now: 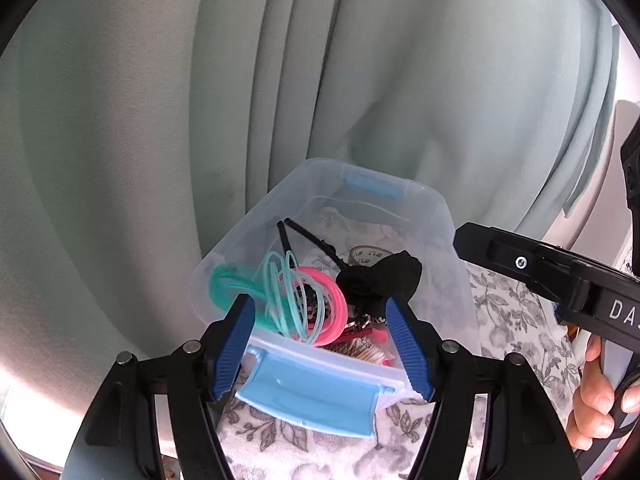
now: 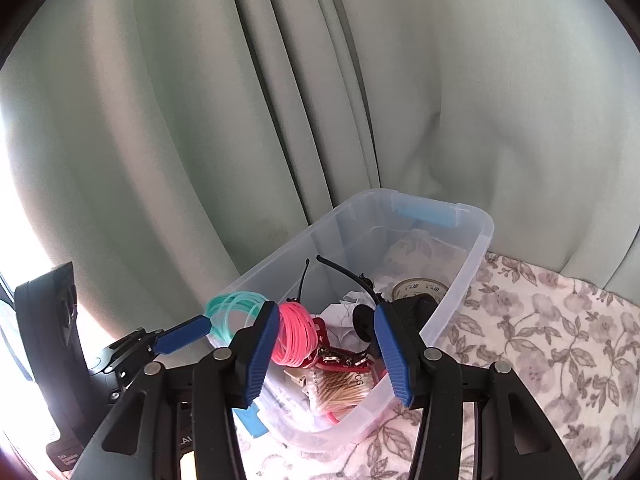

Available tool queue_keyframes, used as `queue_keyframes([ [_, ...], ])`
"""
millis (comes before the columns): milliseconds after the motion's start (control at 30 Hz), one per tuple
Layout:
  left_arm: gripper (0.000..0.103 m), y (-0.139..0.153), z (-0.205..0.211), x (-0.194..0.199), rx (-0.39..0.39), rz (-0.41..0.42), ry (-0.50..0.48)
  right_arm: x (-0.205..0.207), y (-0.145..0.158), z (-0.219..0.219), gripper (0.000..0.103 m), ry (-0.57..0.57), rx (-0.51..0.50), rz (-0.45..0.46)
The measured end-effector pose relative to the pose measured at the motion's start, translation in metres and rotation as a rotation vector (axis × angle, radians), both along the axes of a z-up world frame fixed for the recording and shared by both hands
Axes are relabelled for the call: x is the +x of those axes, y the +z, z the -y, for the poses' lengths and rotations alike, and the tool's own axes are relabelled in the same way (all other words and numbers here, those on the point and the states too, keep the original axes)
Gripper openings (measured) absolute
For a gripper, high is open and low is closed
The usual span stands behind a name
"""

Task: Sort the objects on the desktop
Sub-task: 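Lower the bangles into the bin with the left tool while the right tool drops the black pouch in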

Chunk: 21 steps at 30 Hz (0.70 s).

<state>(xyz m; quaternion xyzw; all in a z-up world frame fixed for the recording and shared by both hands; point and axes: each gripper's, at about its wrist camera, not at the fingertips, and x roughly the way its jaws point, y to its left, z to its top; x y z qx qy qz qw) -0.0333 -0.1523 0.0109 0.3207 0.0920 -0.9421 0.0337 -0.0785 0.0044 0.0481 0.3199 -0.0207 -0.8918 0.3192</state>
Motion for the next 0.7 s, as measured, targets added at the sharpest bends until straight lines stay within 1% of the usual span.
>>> queue_keyframes([
  [133, 0.070, 0.002, 0.007, 0.006, 0.018, -0.017, 0.014, 0.006, 0.001, 0.001, 0.053, 0.004, 0.004, -0.002],
  [333, 0.070, 0.013, 0.009, 0.016, 0.024, -0.057, 0.014, 0.017, 0.003, 0.007, 0.053, 0.001, 0.042, 0.009],
  [500, 0.072, 0.015, 0.009, 0.015, 0.022, -0.056, 0.012, 0.025, 0.005, 0.010, 0.055, -0.016, 0.082, 0.007],
  [600, 0.076, 0.015, 0.010, 0.015, 0.014, -0.056, 0.012, 0.028, 0.005, 0.010, 0.055, -0.027, 0.104, 0.008],
  [667, 0.076, 0.016, 0.011, 0.014, 0.010, -0.057, 0.013, 0.029, 0.004, 0.010, 0.057, -0.032, 0.115, 0.011],
  [700, 0.077, 0.016, 0.011, 0.014, 0.012, -0.058, 0.012, 0.029, 0.004, 0.010, 0.062, -0.033, 0.120, 0.014],
])
